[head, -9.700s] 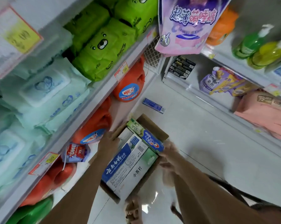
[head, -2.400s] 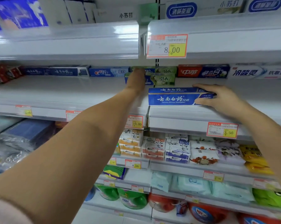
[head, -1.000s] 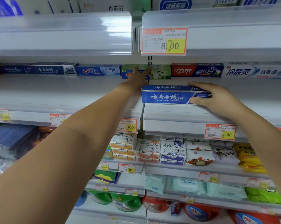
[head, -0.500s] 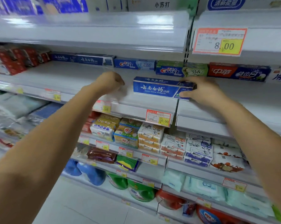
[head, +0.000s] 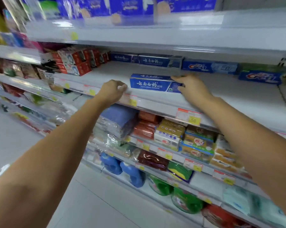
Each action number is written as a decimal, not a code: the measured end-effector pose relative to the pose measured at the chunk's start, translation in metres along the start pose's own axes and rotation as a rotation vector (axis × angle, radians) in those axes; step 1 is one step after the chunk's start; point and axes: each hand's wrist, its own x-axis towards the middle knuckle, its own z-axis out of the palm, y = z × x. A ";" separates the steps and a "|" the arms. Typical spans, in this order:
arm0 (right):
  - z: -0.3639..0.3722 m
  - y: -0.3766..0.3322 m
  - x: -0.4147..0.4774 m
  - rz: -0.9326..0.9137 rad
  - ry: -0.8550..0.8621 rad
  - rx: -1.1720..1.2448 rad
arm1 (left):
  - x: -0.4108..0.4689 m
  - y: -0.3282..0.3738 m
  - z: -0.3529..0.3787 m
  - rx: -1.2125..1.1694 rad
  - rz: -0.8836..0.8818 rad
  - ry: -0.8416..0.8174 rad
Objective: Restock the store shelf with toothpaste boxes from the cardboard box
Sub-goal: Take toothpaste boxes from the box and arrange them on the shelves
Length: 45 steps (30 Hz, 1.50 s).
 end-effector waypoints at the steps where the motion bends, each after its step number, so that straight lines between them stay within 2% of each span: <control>1: 0.010 -0.011 0.011 -0.027 -0.017 0.002 | 0.008 -0.011 -0.006 -0.002 -0.006 0.011; 4: 0.033 -0.041 0.040 -0.127 -0.132 -0.099 | 0.034 -0.047 -0.018 0.053 -0.030 -0.005; 6: 0.045 -0.056 0.060 -0.144 -0.192 -0.136 | 0.053 -0.072 -0.023 0.143 -0.058 -0.089; 9: 0.066 -0.072 0.088 -0.131 -0.194 -0.143 | 0.077 -0.100 -0.028 0.209 -0.047 -0.189; 14: 0.108 -0.099 0.148 -0.004 -0.074 -0.082 | 0.104 -0.143 -0.026 0.267 -0.027 -0.064; 18: 0.130 -0.110 0.173 -0.091 -0.046 -0.193 | 0.110 -0.155 -0.016 0.168 -0.017 0.063; 21: 0.133 -0.116 0.179 -0.199 -0.160 -0.368 | 0.111 -0.155 -0.011 0.112 -0.029 0.111; 24: 0.137 -0.118 0.193 -0.276 -0.201 -0.518 | 0.112 -0.157 -0.009 0.124 -0.025 0.100; 26: 0.145 -0.120 0.203 -0.204 -0.197 -0.491 | 0.114 -0.158 -0.008 0.126 -0.022 0.102; 29: 0.162 -0.119 0.220 0.039 -0.154 -0.267 | 0.115 -0.159 -0.007 0.150 -0.027 0.107; 31: 0.171 -0.114 0.228 0.118 -0.166 -0.174 | 0.115 -0.159 -0.006 0.162 -0.032 0.106; 33: 0.172 -0.111 0.231 0.131 -0.195 -0.116 | 0.114 -0.158 -0.007 0.160 -0.030 0.108; 36: 0.168 -0.111 0.228 0.093 -0.223 -0.180 | 0.113 -0.157 -0.009 0.160 -0.023 0.109; 45: 0.167 -0.105 0.227 0.121 -0.160 -0.188 | 0.113 -0.157 -0.008 0.176 -0.037 0.098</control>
